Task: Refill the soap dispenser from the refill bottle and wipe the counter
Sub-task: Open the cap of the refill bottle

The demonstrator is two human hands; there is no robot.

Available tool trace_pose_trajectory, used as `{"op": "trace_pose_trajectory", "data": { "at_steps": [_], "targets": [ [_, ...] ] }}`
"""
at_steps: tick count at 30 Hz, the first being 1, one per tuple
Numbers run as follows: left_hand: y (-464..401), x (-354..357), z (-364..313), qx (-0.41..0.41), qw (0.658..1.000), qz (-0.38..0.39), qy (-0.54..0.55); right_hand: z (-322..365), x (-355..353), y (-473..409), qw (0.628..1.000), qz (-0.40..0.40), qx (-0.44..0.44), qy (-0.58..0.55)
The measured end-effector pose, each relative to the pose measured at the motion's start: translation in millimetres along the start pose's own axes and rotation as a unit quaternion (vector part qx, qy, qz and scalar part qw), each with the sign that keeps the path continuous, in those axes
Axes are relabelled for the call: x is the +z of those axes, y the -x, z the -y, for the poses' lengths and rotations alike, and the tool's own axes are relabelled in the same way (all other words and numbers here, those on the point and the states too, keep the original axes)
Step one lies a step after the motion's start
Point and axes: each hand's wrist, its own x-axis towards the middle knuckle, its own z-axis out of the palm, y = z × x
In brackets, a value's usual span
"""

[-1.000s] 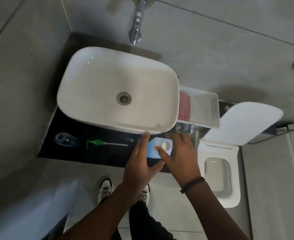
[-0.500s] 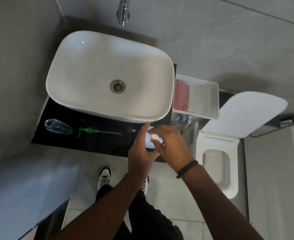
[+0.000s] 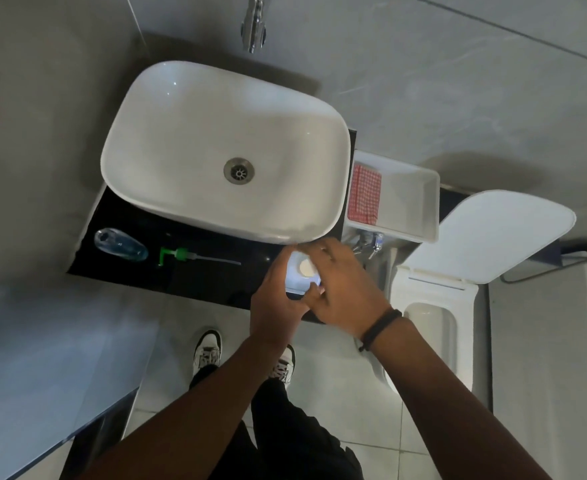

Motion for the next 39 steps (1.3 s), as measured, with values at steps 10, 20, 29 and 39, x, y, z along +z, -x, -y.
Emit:
{"op": "trace_pose_trajectory", "data": {
  "at_steps": [10, 20, 29, 39],
  "targets": [
    [0.4, -4.0, -8.4, 0.016, 0.999, 0.015, -0.032, -3.1, -1.8, -4.2, 1.000, -0.009, 0.012, 0.000],
    [-0.2, 0.4, -3.3, 0.020, 0.999, 0.015, -0.037, -0.7, -4.3, -9.7, 1.000, -0.004, 0.009, 0.016],
    [0.2, -0.4, -1.2, 0.037, 0.999, 0.005, -0.017, 2.4, -6.7, -14.2, 0.999, 0.025, -0.006, 0.027],
    [0.4, 2.1, 14.9, 0.029, 0.999, -0.005, -0.034, -64.7, 31.5, -2.5, 0.930, -0.189, 0.205, -0.240]
  ]
}}
